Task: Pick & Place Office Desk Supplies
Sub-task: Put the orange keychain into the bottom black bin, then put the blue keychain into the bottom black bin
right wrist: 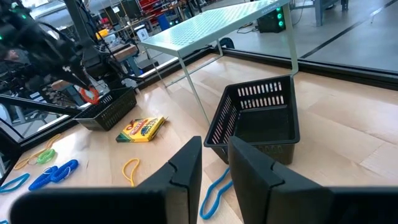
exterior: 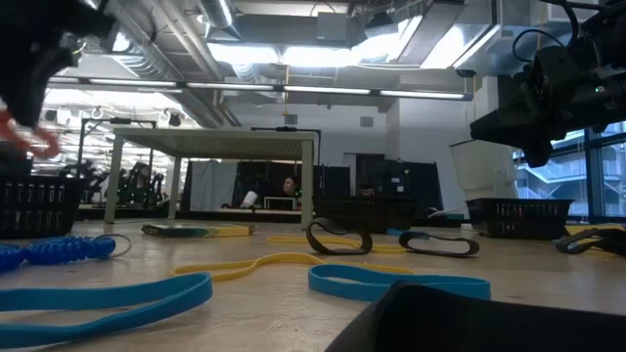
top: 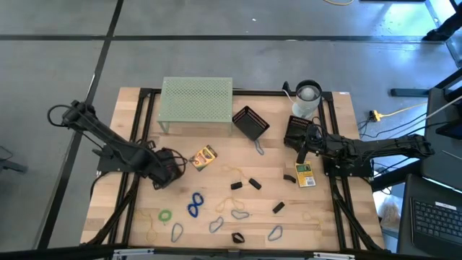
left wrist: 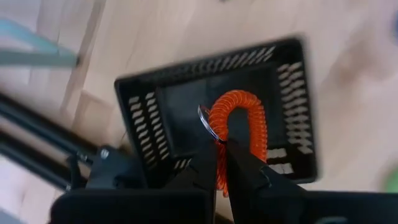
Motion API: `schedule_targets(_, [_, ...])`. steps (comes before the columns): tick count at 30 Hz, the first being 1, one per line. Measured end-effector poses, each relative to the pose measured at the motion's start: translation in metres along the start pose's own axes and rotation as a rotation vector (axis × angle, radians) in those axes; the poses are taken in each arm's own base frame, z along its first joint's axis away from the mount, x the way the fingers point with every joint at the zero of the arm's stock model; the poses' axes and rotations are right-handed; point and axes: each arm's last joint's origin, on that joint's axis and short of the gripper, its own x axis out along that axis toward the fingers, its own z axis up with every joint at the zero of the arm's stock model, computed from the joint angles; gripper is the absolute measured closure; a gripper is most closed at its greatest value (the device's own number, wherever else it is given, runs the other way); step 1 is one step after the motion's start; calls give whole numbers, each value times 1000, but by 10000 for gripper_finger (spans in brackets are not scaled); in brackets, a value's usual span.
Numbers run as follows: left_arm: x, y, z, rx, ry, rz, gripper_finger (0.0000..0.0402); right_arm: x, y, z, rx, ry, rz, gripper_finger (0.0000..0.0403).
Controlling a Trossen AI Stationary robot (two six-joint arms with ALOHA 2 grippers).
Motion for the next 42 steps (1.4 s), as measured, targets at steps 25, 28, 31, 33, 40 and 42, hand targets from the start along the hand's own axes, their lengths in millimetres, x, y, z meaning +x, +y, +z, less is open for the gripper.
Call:
schedule_targets(25, [13, -4, 0, -80, 3, -47, 246, 0, 0, 0, -1, -4, -8, 321])
schedule_targets(28, [2, -8, 9, -90, -53, -101, 242, 0, 0, 0, -1, -4, -8, 321])
schedule_targets(31, [-5, -17, 20, -90, -181, -182, 243, 0, 0, 0, -3, -4, -8, 321])
schedule_targets(33, [-7, -25, 27, -51, -280, -246, 244, 0, 0, 0, -4, -4, -8, 321])
schedule_targets(40, [11, -67, 56, 179, -407, -359, 232, 0, 0, 0, -4, -4, -8, 321])
schedule_targets(42, [22, -78, 62, 258, -383, -384, 227, 0, 0, 0, -3, -4, -8, 321])
